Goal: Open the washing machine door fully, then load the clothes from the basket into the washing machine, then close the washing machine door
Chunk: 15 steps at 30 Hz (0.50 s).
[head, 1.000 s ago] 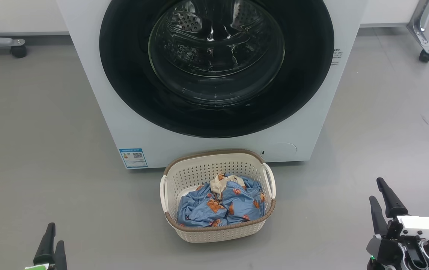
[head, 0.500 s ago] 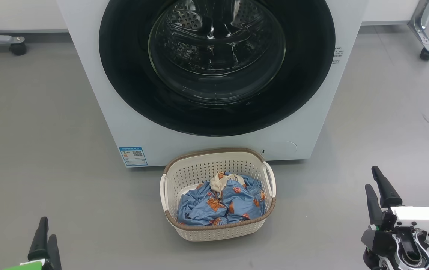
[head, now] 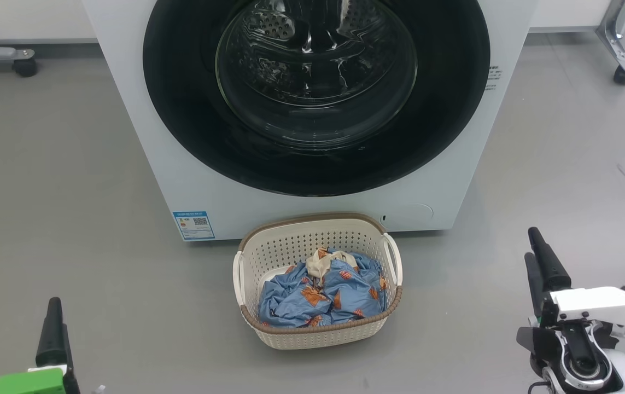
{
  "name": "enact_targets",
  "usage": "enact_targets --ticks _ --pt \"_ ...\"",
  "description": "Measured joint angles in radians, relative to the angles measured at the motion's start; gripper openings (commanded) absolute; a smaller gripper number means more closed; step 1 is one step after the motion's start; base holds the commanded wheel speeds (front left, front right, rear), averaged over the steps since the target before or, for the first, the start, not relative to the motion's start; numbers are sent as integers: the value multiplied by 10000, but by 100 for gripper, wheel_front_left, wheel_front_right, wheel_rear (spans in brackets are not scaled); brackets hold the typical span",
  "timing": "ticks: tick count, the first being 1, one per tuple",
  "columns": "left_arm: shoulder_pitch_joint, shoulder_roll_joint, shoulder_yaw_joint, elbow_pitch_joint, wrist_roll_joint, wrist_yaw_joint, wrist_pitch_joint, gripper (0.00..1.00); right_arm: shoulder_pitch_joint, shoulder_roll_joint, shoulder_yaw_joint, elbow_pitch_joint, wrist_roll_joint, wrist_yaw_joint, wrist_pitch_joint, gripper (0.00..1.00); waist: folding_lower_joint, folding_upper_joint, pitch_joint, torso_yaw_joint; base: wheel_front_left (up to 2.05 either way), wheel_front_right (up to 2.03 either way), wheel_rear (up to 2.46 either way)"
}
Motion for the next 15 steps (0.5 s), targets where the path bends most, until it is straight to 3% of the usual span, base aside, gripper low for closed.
enact_targets --ticks 15 --pt "-6 644 -575 -174 2251 -86 -585 100 -596 -445 1047 25 -2155 48 -481 100 0 0 74 -10 0 0 0"
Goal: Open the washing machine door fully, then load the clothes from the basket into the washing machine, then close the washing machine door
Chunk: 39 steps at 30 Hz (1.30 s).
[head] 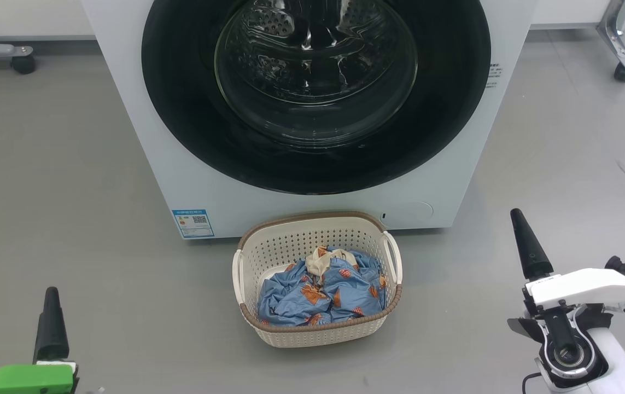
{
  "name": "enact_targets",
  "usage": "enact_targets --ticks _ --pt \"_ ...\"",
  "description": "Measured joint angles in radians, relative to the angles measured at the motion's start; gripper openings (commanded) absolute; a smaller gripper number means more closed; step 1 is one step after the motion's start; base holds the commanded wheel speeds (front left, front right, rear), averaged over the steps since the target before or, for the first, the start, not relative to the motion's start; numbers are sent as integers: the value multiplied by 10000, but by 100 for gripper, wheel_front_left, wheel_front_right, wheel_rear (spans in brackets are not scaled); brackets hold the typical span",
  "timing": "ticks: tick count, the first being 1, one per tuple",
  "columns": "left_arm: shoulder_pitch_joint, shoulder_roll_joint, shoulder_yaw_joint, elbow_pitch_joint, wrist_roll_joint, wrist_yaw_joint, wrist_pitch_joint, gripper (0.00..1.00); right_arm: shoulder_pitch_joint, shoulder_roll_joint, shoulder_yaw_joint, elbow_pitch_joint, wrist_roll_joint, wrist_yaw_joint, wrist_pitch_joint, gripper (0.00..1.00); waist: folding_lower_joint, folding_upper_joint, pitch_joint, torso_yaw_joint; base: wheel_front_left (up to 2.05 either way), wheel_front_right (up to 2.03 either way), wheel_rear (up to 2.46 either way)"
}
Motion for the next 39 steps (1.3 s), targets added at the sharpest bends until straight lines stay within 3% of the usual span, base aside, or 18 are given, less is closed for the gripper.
enact_targets --ticks 19,30,39 --pt "-107 625 -619 -21 3820 15 -646 100 -705 -464 1198 600 -3231 82 -441 100 0 0 25 52 0 0 0" --pt "-219 708 -1168 40 5567 138 -995 100 -1162 -729 2251 1197 -5459 -194 -696 100 0 0 1 92 0 0 0" --pt "-218 709 -1329 180 6589 284 -1325 100 -1453 -721 2713 1507 -6638 -288 -882 100 0 1 -41 131 0 0 0"
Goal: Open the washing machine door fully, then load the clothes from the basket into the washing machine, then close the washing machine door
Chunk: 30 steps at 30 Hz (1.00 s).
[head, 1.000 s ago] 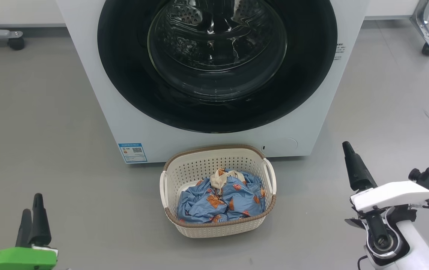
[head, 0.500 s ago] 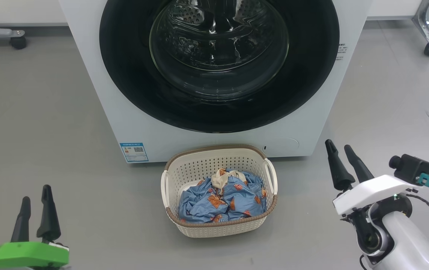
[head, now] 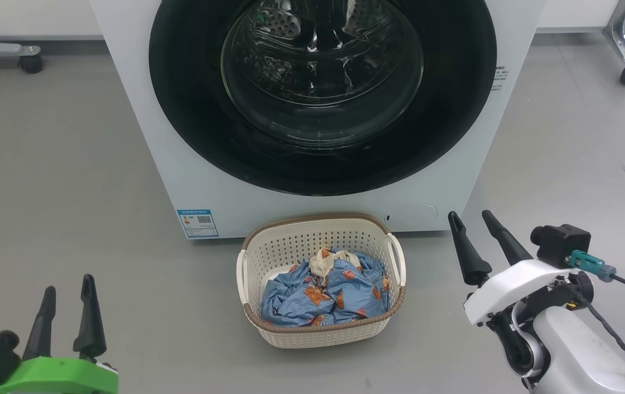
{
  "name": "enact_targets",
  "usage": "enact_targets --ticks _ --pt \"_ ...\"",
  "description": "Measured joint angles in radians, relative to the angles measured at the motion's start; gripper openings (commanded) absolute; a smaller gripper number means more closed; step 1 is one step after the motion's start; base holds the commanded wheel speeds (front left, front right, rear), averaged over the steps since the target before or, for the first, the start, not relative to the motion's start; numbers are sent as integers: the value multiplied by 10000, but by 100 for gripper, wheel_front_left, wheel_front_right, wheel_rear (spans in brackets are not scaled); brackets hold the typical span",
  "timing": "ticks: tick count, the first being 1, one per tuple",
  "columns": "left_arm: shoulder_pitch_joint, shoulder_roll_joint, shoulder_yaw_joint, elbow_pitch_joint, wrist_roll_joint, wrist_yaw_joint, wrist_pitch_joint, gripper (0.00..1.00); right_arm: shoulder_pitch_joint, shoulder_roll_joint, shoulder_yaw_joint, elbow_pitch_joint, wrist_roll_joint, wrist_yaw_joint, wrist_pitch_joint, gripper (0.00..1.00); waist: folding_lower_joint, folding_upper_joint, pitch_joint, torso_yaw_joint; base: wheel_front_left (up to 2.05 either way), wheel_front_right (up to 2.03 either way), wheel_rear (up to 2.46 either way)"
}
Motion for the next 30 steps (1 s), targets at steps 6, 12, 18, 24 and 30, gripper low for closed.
enact_targets --ticks 6,12,18,24,30 --pt "-1 25 -81 33 817 81 -176 100 -189 23 236 167 -731 -8 -148 100 0 0 -61 15 0 0 0" --pt "-2 65 -132 36 1574 82 -428 100 -380 42 435 282 -1448 -10 -255 100 0 0 -125 17 0 0 0" --pt "-2 100 -132 44 1785 81 -433 100 -396 92 481 366 -1728 -10 -336 100 0 0 -166 2 0 0 0" --pt "-2 96 -107 61 1787 81 -433 100 -396 136 403 416 -1760 -8 -336 100 0 0 -190 -16 0 0 0" --pt "-2 92 -82 88 1839 81 -433 100 -396 194 309 439 -1833 -4 -336 100 0 0 -197 -22 0 0 0"
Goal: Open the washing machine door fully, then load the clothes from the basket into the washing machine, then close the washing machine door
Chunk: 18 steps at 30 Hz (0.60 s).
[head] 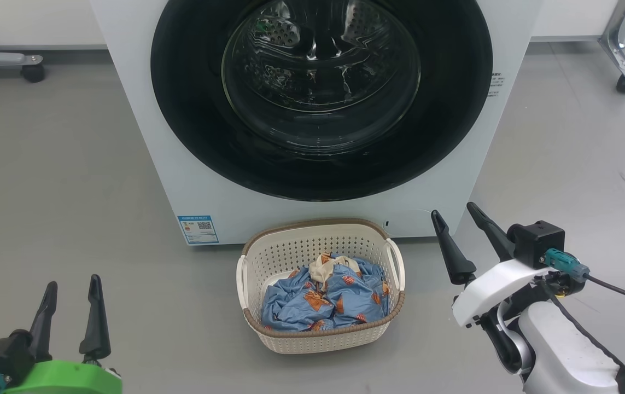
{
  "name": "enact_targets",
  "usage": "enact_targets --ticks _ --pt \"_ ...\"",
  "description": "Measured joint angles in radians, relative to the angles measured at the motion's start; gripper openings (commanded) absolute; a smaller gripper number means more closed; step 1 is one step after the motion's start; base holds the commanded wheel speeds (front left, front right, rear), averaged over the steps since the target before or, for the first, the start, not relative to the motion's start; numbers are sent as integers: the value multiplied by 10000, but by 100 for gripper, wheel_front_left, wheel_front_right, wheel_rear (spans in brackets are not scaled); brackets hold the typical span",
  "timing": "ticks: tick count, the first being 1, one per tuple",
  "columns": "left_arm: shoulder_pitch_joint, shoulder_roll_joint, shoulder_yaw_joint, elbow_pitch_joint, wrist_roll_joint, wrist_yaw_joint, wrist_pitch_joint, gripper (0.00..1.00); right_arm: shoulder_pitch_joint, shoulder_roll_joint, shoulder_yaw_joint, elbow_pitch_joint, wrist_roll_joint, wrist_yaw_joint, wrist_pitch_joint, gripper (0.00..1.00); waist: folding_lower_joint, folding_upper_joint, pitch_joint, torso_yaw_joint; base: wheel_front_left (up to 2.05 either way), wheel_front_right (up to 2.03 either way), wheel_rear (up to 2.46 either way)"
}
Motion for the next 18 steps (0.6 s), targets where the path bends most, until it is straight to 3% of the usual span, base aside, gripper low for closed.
enact_targets --ticks 18 --pt "0 -56 184 86 115 -13 -2 100 0 104 -180 33 -194 25 0 100 0 0 12 -19 3 3 -6"
